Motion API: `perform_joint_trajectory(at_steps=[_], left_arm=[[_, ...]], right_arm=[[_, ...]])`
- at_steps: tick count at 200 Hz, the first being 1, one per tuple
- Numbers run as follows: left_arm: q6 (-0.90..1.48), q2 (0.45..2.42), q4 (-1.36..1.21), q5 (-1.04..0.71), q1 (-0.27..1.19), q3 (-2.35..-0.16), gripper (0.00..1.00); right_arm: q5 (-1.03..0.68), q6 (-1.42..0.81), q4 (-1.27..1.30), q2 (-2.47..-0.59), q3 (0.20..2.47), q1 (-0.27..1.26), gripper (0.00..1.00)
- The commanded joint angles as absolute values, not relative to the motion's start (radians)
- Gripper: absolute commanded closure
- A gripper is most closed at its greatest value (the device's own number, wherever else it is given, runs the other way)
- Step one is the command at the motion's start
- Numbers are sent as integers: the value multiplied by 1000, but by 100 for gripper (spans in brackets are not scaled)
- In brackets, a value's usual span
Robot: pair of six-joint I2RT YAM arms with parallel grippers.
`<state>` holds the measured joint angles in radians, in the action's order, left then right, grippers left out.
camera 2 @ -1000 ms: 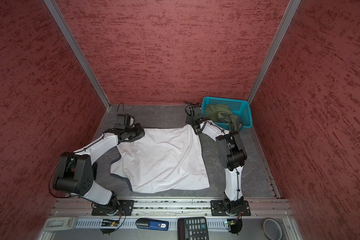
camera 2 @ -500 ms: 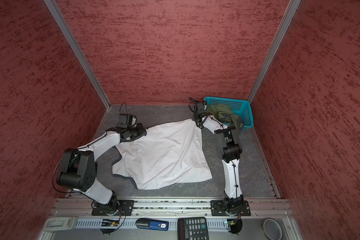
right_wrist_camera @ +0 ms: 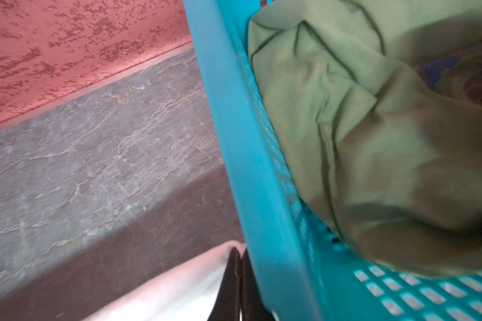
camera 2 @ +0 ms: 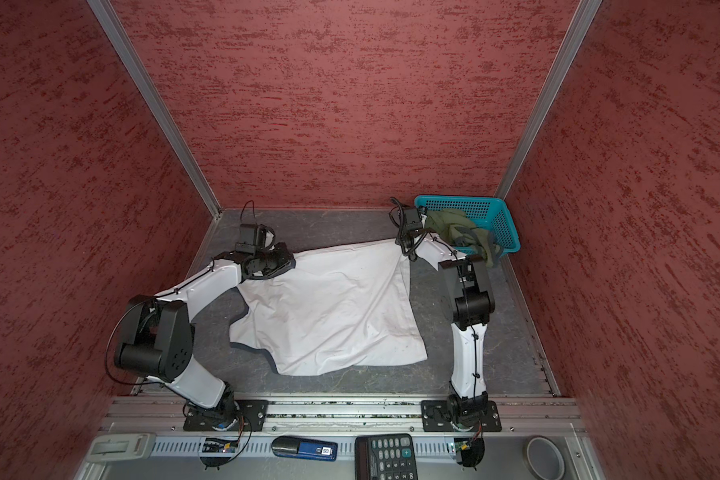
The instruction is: Fold and stack the tank tops
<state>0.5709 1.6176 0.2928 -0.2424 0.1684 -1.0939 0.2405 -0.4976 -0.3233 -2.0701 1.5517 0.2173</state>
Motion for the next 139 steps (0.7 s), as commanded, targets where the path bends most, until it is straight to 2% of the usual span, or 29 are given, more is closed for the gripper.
perform_joint_trajectory(at_steps=[1,77,105,139], left_arm=[[547,1580,329,-239,170,-1129,100],[535,1237,391,-264,80,-1126,100],[526,1072,430,-309,20,-1174,100],[497,892,465,-351,-8,-1237,100]], right_arm=[[118,-489,-249,-1933,1521,214,100],[-162,-483,-173,-1483,1285,234,100],[-285,-498,-208,-1295,1282,232,100],[-348,-514,-287,-1103,1331,232,100]])
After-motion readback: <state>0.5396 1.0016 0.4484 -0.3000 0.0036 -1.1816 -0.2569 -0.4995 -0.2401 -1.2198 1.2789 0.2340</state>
